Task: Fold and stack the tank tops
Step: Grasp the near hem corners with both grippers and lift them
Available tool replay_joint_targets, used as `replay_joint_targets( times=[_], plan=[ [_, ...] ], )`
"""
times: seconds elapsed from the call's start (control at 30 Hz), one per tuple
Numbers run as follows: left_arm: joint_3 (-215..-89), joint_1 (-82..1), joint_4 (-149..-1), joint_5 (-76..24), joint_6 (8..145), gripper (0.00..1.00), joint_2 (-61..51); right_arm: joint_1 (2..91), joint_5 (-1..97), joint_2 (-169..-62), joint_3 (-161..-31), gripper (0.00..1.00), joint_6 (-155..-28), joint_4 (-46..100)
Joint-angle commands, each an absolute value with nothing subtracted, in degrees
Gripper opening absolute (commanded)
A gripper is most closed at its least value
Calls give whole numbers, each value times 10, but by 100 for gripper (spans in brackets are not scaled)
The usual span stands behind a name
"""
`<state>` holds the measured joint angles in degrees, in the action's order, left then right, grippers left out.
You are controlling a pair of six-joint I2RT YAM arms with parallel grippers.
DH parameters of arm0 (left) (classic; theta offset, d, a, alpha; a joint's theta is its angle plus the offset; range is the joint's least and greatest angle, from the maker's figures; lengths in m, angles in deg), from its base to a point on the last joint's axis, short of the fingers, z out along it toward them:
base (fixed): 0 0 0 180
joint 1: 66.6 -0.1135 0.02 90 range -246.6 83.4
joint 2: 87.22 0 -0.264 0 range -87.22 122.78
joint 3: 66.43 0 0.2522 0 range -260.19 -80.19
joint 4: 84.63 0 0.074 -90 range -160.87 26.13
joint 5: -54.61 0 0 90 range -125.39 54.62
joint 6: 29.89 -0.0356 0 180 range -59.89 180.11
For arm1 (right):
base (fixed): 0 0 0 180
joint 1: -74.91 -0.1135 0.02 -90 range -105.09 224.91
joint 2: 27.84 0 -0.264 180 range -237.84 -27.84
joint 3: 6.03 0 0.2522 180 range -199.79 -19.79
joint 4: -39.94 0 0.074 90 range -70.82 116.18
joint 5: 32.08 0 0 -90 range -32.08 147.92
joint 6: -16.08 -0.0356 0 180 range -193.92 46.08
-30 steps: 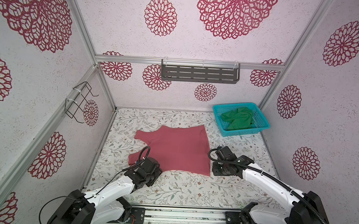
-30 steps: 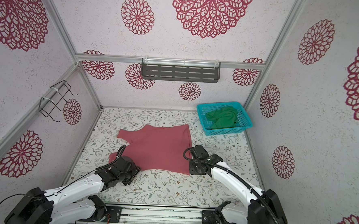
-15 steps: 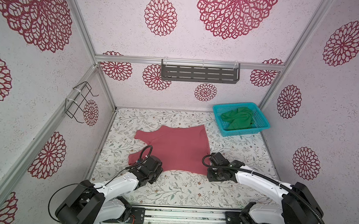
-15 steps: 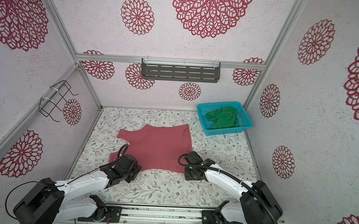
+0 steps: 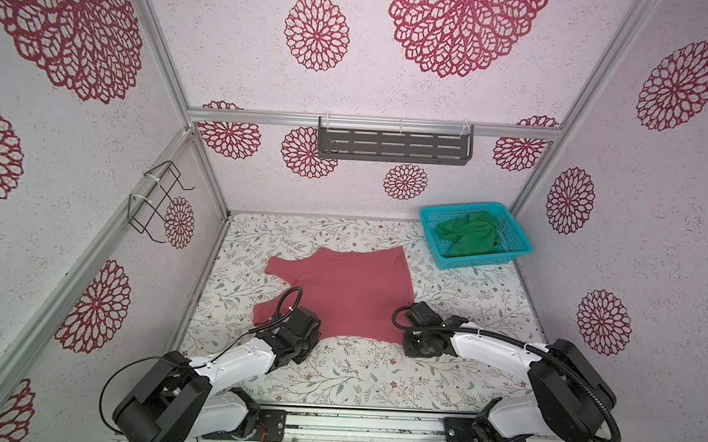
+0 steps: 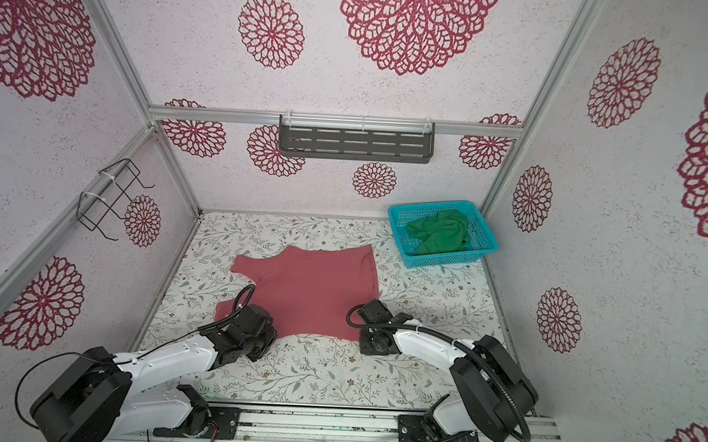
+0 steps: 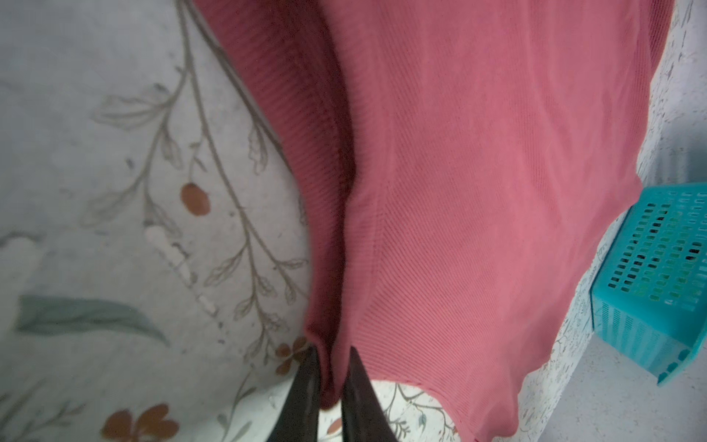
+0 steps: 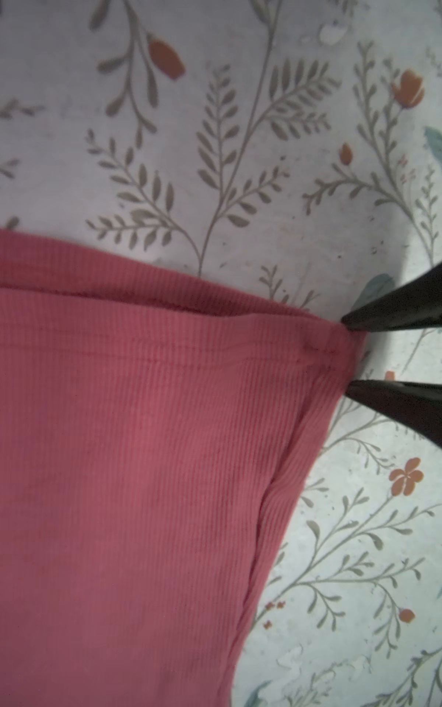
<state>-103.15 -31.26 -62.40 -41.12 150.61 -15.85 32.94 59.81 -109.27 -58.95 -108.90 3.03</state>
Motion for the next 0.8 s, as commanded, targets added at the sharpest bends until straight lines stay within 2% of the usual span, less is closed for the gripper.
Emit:
replay_joint_targets(
  times=[0.0, 0.07, 0.1, 0.43, 0.77],
  plan=[
    [-1050, -311, -592, -429, 1490, 5, -159, 325, 617, -1087, -601, 9, -1089, 12],
    [-1055, -311, -579, -435, 1477, 1, -158, 323, 620, -1083, -605, 0, -1082, 0],
    [-1057, -310, -570, -439, 1471, 0, -159, 323, 622, -1080, -605, 0, -1079, -5],
    [-1093, -267, -434, -491, 1473, 0, -225, 308, 582, -1027, -623, 0, -1068, -96],
    [-1222, -308, -332, -446, 1282, 0, -132, 325, 581, -1066, -709, 0, -951, -162]
  ],
)
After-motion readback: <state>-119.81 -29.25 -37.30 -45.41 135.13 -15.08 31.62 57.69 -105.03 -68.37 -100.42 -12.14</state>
